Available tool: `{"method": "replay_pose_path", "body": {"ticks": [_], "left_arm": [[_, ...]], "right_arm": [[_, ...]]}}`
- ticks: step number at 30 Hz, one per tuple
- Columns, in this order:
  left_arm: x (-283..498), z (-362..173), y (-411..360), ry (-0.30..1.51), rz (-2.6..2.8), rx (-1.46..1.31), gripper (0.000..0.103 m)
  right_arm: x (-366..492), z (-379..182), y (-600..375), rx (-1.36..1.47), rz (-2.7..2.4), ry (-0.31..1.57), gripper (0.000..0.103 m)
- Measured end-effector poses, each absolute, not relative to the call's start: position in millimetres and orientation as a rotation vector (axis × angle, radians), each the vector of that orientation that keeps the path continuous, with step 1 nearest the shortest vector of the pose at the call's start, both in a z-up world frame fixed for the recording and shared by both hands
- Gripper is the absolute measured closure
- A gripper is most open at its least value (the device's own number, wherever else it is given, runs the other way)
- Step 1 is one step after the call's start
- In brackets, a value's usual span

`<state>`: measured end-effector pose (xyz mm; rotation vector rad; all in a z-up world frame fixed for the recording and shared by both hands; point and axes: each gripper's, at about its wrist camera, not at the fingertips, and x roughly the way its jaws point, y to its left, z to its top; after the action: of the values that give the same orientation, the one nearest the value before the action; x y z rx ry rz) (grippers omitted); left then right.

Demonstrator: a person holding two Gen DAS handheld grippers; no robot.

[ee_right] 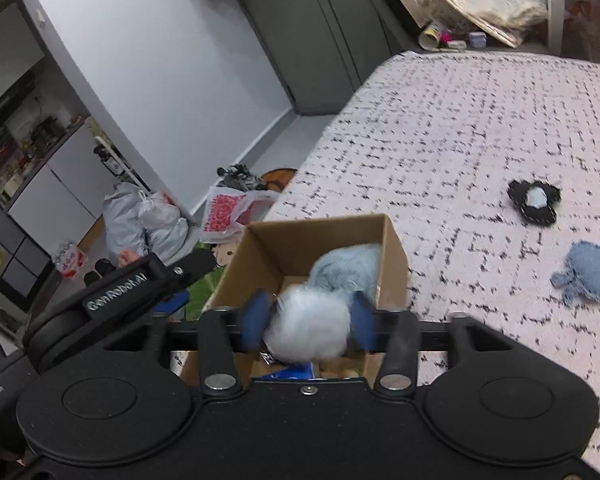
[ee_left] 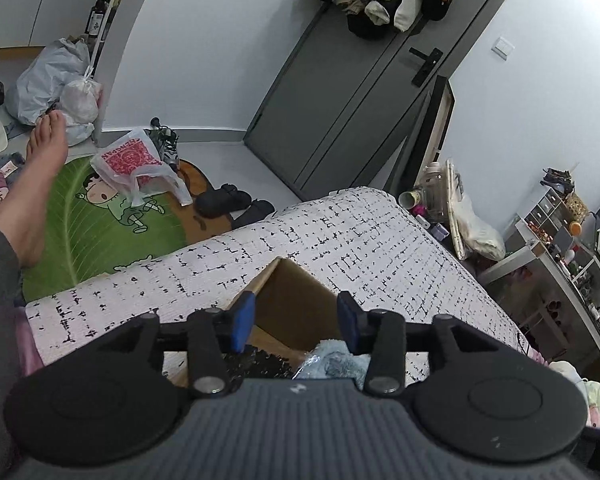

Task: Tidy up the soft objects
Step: 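Carry the black bag in the left gripper to the box while the right gripper carries the white bag, then open the left gripper over the box while the right gripper releases the white bag into it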

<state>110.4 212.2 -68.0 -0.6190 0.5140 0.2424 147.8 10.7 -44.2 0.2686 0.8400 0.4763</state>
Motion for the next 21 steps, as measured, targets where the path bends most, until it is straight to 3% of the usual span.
{"method": "replay_pose_path", "body": {"ticks": [6,12,21], "left_arm": [[111,-66,209,0.541,0.274,-0.588,0.035],[114,-65,198,0.570,0.286,-0.537,0.022],[118,-55,166,0.618,0.252,-0.447,0.018]], "right_arm": [[149,-43,-9,0.286,0.428,0.844,0.044],[148,-43,-35,0.289,0.378,0.841,0.040],[145,-35,-80,0.304,0.342,0.816,0.023]]}}
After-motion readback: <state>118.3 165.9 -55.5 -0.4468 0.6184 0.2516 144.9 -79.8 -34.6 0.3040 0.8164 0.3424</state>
